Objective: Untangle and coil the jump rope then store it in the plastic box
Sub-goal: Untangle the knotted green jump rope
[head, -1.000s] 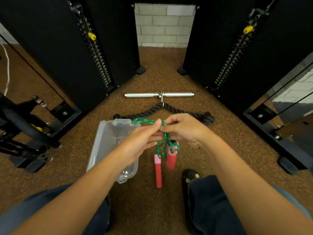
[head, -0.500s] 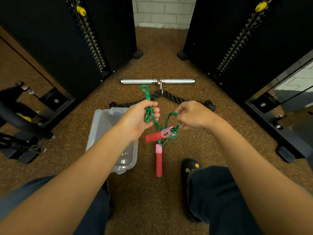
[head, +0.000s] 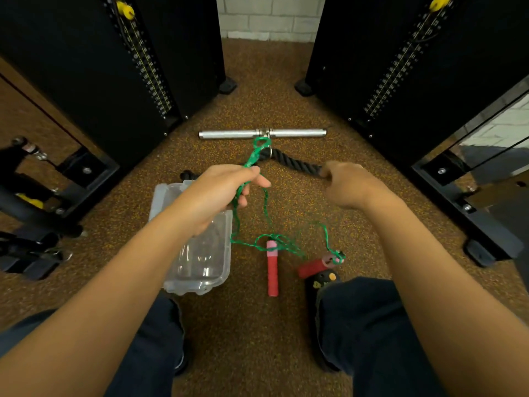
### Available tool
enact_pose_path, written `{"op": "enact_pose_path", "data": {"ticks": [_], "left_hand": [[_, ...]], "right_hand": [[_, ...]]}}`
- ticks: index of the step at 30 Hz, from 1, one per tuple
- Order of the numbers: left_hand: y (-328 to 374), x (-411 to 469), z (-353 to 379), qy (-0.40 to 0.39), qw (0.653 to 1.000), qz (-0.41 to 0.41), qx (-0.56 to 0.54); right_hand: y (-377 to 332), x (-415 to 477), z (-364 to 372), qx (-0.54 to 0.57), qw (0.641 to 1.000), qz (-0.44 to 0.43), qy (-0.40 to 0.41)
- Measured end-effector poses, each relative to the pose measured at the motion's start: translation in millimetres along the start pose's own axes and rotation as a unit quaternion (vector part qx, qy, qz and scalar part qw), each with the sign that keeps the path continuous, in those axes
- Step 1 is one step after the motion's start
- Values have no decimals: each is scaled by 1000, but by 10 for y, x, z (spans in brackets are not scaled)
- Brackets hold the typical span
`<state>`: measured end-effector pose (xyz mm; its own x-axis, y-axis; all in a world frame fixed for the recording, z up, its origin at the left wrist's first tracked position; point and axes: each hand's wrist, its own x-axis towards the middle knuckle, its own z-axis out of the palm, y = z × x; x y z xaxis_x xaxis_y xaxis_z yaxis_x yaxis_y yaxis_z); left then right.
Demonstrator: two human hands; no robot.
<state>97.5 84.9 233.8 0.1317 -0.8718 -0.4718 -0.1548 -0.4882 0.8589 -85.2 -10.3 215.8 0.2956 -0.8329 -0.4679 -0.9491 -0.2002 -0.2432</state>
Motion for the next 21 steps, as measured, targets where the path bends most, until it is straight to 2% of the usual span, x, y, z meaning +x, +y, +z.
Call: {"op": "enact_pose_path", "data": {"ticks": [2, 4, 5, 7, 11, 15, 21], "left_hand": [[9, -23, 35, -29, 999, 16, 7], [15, -35, 60, -48, 998, 29, 11], [17, -35, 61, -52, 998, 33, 7], [15, -22, 49, -47, 998, 37, -7], [-4, 14, 30, 6, 998, 43, -44], [-49, 79, -51, 64, 994, 36, -81], [-60, 113, -35, 81, 985, 25, -152]], "right_hand": [[-102, -58, -78, 69, 988, -139, -23], [-229, -129, -103, 94, 962, -237, -98], [-271, -151, -92, 96, 953, -260, -122], [-298, -159, -67, 117, 947, -274, -121], [-194, -83, -86, 181, 958, -218, -47], [-31, -30, -186, 193, 972, -125, 56], [130, 39, -239, 226, 956, 54, 182]]}}
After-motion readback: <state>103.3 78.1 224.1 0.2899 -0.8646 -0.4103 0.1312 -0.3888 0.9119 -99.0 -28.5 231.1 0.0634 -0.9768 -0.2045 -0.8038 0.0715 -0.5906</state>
